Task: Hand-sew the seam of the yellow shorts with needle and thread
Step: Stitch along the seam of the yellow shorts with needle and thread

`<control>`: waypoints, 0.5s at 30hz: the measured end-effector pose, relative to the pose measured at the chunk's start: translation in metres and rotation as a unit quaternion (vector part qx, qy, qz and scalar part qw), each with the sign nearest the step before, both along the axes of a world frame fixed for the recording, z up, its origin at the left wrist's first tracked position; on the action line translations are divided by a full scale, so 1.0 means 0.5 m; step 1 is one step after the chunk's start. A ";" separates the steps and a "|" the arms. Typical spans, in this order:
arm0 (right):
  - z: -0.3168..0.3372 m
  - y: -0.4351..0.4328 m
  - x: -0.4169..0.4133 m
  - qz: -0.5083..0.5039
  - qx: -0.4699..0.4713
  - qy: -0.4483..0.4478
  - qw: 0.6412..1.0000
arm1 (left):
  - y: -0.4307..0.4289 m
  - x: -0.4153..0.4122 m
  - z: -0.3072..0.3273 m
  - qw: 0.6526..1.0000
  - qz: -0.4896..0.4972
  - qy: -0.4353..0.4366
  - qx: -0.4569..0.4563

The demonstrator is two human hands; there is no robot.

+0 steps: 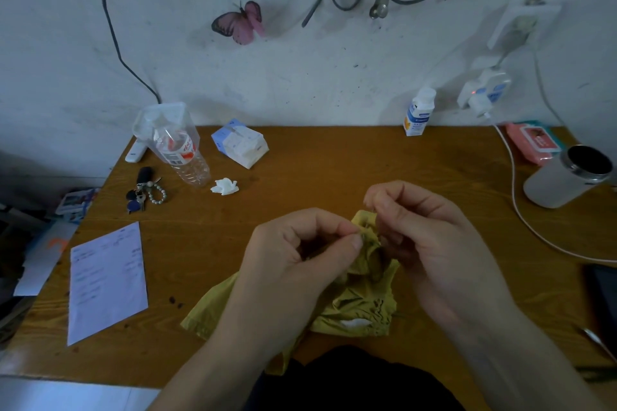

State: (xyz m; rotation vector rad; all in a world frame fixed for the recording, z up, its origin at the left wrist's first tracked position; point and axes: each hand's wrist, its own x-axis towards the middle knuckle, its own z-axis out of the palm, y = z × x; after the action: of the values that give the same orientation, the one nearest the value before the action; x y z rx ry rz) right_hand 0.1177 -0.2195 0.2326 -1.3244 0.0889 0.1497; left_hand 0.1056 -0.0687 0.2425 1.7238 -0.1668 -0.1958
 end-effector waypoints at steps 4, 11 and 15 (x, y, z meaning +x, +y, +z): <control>0.004 -0.003 -0.002 0.039 -0.008 0.049 0.998 | 0.000 0.004 -0.004 0.999 0.004 0.025 -0.032; -0.005 0.007 0.013 -0.022 0.159 0.051 0.986 | -0.019 -0.008 -0.006 0.996 -0.033 0.041 -0.068; 0.003 -0.012 0.046 -0.043 0.241 0.079 0.966 | -0.014 -0.003 -0.007 0.985 -0.018 0.088 -0.149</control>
State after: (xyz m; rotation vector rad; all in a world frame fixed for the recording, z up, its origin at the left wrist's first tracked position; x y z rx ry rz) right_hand 0.1407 -0.2257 0.2343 -0.8196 0.2303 0.1887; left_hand 0.1039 -0.0758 0.2392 1.3981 -0.0912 -0.3319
